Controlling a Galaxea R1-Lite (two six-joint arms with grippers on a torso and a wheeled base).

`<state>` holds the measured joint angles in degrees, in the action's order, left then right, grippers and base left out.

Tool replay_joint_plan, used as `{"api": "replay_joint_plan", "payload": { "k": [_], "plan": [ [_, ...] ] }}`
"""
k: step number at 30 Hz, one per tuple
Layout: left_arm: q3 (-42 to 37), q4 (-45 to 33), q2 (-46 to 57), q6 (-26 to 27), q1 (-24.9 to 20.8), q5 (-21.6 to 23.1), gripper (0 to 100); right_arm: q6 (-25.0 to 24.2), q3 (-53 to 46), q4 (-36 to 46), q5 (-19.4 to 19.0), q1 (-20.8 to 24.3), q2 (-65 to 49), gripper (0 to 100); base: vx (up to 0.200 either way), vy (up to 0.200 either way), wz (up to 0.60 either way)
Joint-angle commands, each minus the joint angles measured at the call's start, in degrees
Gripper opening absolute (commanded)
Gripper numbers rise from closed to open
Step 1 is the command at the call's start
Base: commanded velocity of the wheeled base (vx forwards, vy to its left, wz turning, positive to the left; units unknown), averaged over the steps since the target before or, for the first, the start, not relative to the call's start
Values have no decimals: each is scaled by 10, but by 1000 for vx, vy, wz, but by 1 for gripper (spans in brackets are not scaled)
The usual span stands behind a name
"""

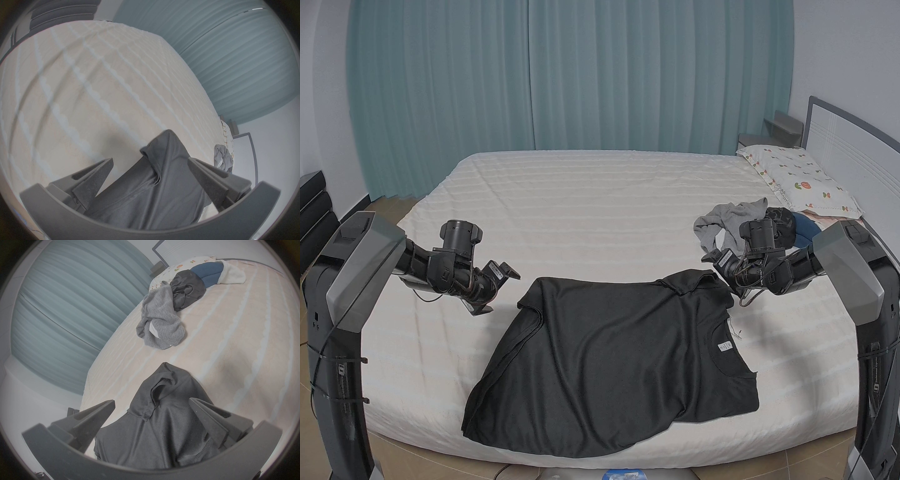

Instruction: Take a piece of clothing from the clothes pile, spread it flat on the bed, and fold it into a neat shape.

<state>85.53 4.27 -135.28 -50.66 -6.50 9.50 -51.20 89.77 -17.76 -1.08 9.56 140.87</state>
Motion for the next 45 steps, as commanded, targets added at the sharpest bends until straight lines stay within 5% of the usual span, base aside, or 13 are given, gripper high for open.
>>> {"api": "replay_joint_plan", "payload": {
  "k": [1,8,18,22,23,34,45],
  "plan": [
    [-72,25,50,-6,5,25,100,0,3,2,-14,5,6,100,0,0,0],
    [-194,82,121,-53,1,26,100,0,17,5,-20,11,34,100,0,0,0],
    [-359,281,178,-131,-13,31,100,-7,175,52,-8,24,126,100,0,0,0],
    [-375,320,179,-131,-13,26,100,-3,248,84,24,25,171,100,0,0,0],
    [-375,319,179,-132,-13,27,100,-1,248,92,31,25,181,0,0,0,0],
    [-375,320,172,-133,-13,26,100,12,248,12,35,19,167,0,0,0,0],
    [-375,321,156,-134,-13,25,100,57,248,-188,64,19,182,0,0,0,0]
  ]
}}
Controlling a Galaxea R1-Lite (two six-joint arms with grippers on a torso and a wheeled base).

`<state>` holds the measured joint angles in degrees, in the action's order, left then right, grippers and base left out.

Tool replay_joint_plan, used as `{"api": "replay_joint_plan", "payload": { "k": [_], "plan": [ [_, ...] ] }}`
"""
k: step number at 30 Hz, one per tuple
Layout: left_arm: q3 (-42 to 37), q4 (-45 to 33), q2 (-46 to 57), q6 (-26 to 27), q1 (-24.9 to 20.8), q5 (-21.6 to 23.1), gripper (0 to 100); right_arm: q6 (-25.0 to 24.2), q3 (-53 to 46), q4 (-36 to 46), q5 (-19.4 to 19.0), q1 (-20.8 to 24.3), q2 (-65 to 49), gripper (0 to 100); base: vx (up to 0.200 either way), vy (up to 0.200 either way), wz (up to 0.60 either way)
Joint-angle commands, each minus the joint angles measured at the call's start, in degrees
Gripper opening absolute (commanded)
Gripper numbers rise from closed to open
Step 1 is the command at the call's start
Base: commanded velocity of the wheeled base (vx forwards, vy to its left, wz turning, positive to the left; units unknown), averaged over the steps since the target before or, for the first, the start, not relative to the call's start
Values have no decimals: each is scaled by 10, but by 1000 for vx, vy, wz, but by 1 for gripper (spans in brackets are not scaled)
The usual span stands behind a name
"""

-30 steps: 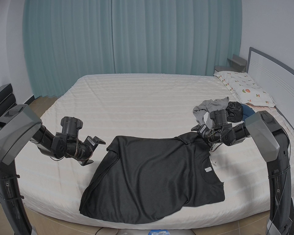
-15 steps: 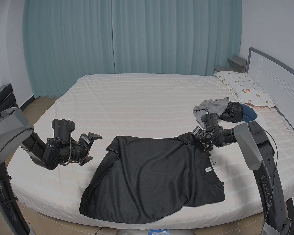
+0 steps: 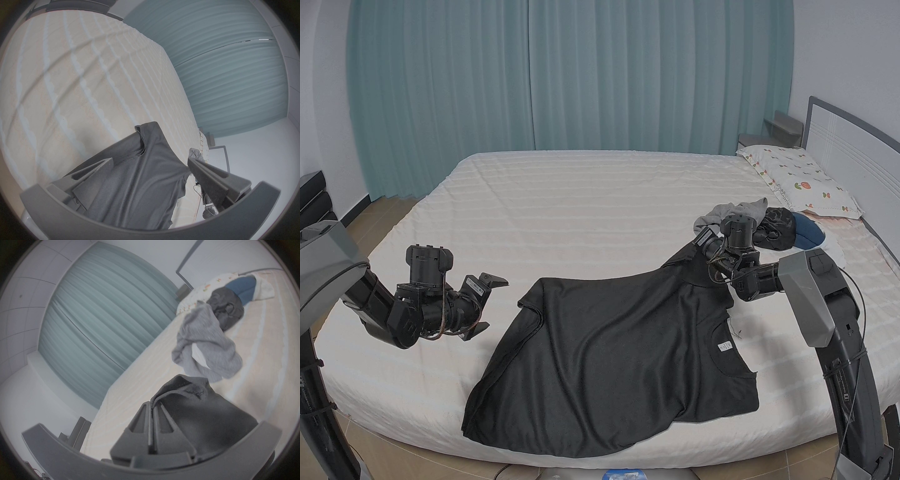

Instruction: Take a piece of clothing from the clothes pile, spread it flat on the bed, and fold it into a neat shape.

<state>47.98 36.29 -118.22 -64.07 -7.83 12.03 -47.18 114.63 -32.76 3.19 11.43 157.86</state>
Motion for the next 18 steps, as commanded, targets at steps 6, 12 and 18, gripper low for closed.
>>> {"api": "replay_joint_plan", "payload": {
  "k": [6,12,18],
  "plan": [
    [-1,1,-25,0,0,-1,100,32,0,-37,13,3,32,100,0,0,0],
    [-15,1,-21,5,-1,0,100,32,-30,-11,21,0,-6,100,0,0,0],
    [-24,10,-19,5,-3,1,100,28,-226,-26,-47,-5,-120,100,0,0,0]
  ]
}}
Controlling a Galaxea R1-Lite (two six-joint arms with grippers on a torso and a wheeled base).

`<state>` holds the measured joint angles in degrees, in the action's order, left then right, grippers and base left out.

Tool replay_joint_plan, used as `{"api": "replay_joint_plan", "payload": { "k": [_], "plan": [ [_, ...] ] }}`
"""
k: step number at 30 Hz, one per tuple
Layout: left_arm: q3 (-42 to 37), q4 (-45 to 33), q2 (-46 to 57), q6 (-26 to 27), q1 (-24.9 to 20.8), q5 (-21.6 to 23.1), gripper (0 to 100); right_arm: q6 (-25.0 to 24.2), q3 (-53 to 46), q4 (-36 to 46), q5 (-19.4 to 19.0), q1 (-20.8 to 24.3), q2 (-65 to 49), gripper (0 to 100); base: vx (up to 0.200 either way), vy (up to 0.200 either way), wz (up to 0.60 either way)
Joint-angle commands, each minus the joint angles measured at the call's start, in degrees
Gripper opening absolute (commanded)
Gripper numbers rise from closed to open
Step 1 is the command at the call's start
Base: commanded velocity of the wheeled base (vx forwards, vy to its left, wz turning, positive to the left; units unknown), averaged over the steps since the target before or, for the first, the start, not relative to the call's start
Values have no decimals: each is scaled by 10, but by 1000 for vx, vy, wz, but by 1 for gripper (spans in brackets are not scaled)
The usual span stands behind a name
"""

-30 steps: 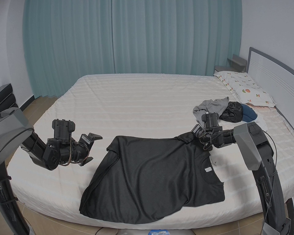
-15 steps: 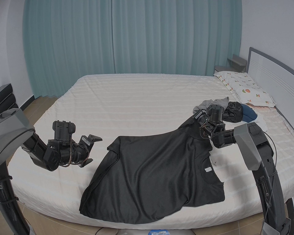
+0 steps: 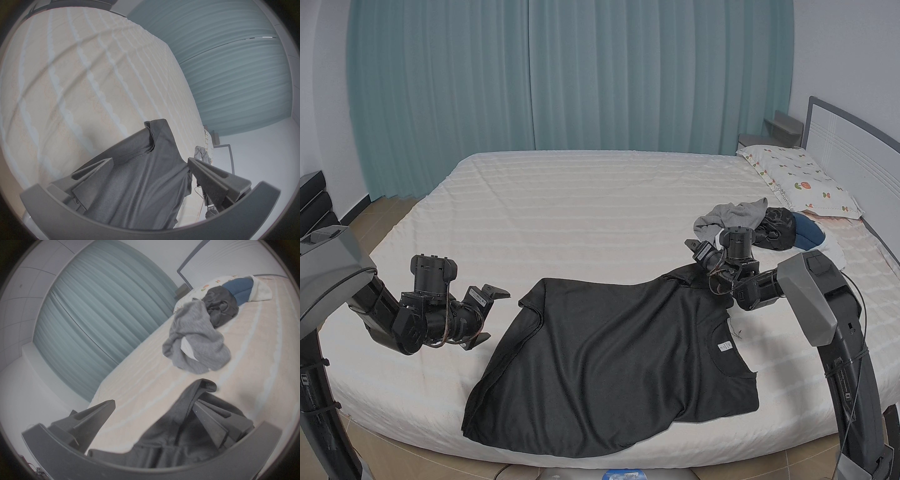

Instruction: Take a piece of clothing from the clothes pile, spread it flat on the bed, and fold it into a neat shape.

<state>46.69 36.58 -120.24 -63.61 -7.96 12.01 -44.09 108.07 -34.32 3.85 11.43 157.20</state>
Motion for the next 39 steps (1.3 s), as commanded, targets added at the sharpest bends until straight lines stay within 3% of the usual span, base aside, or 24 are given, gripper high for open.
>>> {"api": "replay_joint_plan", "payload": {
  "k": [1,3,4,14,19,20,25,29,33,39],
  "plan": [
    [-13,9,2,1,-2,1,100,-3,-201,-16,-74,-8,-137,100,0,0,0],
    [-14,9,2,1,-3,1,100,-3,-215,-19,-80,-9,-146,100,0,0,0],
    [-22,13,3,2,-7,2,100,-3,-281,-36,-102,-12,-184,100,0,0,0],
    [-44,39,3,9,-7,2,100,-13,-430,-77,-99,-24,-276,100,0,0,0],
    [-50,39,3,18,-7,2,100,-66,-481,-79,-102,-26,-309,100,0,0,0],
    [-51,39,3,18,-7,2,100,-97,-510,-79,-104,-25,-327,100,0,0,0],
    [-52,39,4,17,-7,4,100,-132,-558,-87,-104,-25,-343,100,-120,0,0],
    [-53,39,4,17,-7,4,100,-189,-613,-154,-107,-27,-345,100,-200,0,0],
    [-51,39,4,16,-7,4,100,-198,-658,-217,-136,-27,-339,100,-100,0,0],
    [-50,39,4,9,-7,6,100,-198,-671,-228,-144,-33,-339,100,0,0,0]
  ]
}}
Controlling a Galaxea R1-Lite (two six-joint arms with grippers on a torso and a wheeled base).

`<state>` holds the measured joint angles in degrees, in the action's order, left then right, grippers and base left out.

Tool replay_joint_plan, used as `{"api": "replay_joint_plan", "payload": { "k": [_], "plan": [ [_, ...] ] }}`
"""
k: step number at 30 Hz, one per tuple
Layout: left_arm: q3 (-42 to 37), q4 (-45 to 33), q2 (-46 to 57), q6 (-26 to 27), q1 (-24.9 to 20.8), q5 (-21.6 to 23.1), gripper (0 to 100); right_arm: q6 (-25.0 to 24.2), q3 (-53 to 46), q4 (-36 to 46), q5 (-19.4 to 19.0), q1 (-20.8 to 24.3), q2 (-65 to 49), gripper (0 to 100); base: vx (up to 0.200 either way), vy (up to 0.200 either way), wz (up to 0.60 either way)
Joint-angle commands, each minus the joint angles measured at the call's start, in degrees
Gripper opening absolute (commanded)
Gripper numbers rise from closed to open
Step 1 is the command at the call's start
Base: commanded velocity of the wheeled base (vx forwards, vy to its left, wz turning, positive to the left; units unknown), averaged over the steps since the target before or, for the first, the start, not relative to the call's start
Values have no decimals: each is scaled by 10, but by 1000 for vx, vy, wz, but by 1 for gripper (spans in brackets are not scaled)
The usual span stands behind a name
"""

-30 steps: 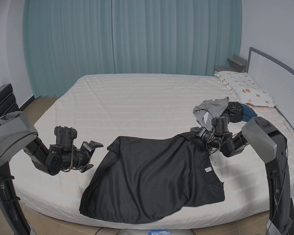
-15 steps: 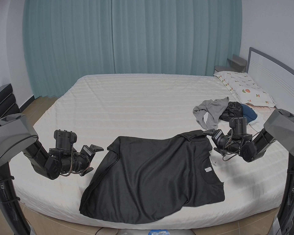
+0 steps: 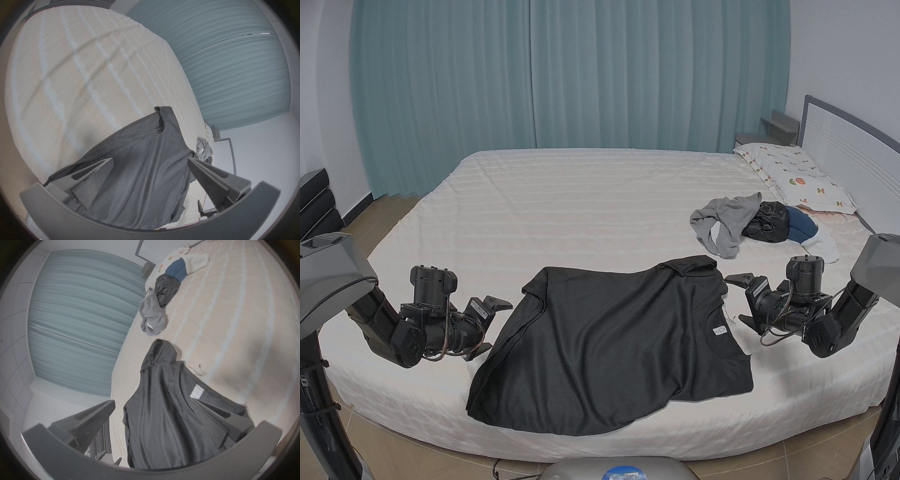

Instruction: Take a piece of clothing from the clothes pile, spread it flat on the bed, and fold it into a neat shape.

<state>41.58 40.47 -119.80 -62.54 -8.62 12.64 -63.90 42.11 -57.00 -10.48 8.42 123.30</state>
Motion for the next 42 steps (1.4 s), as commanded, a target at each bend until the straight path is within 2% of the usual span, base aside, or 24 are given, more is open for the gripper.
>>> {"api": "replay_joint_plan", "payload": {
  "k": [1,7,22,42],
  "plan": [
    [1,0,-1,-5,0,0,100,0,-11,-1,-1,-4,1,100,0,0,0],
    [3,0,0,-11,0,0,100,2,-11,-1,-2,-6,6,100,0,0,0],
    [7,0,-2,-10,-10,-4,100,6,-11,-1,-2,-2,19,100,0,-200,0],
    [19,0,-8,-9,4,-9,100,19,-19,-1,-2,9,19,100,0,0,0]
  ]
}}
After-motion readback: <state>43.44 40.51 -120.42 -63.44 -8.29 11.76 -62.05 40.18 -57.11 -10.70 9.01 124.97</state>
